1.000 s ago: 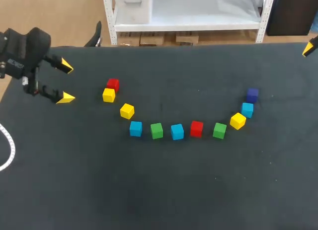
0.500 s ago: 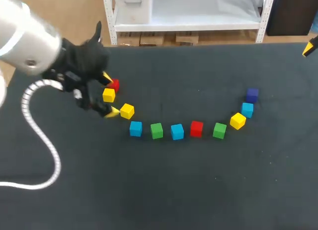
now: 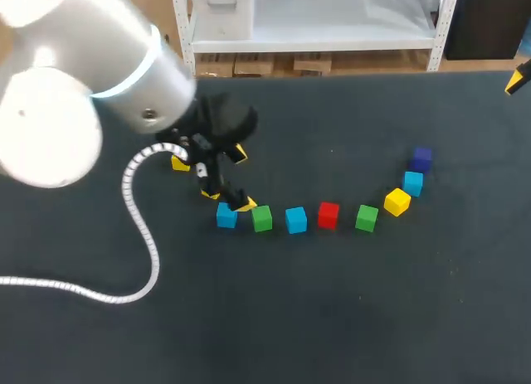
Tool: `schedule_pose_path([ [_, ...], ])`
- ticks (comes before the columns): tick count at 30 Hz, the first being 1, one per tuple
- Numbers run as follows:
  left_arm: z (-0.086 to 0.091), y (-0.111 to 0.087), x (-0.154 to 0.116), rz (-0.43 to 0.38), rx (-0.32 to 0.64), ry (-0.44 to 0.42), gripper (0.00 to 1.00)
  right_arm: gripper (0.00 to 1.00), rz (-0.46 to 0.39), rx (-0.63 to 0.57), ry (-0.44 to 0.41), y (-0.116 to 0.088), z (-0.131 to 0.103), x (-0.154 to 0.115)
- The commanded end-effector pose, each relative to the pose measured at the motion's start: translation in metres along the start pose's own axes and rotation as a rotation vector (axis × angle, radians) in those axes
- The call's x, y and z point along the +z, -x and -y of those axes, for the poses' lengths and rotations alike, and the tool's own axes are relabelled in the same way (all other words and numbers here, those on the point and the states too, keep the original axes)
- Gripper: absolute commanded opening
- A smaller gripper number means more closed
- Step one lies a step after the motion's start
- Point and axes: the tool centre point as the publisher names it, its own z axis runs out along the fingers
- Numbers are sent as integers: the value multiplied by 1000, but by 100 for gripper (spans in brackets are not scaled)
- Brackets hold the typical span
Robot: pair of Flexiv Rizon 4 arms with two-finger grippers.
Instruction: Place the blue cubes, place green cubes on the blue cubes, place the yellow cubes on the green cubes, then place the red cubes on the yellow cubes, and place purple cube on the red cubes.
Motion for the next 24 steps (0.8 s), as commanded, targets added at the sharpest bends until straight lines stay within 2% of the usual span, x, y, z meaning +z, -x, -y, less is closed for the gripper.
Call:
schedule_pose_path([
  [1,-7,10,40,-176,5,-12,100,100,0,-1,-1,0,0,0],
  [5,-6,9,61,-172,6,-25,100,100,0,-1,-1,0,0,0],
  [12,-4,9,88,-249,79,-41,100,100,0,-1,-1,0,0,0],
  [24,-4,9,104,-238,54,-62,100,100,0,-1,-1,0,0,0],
])
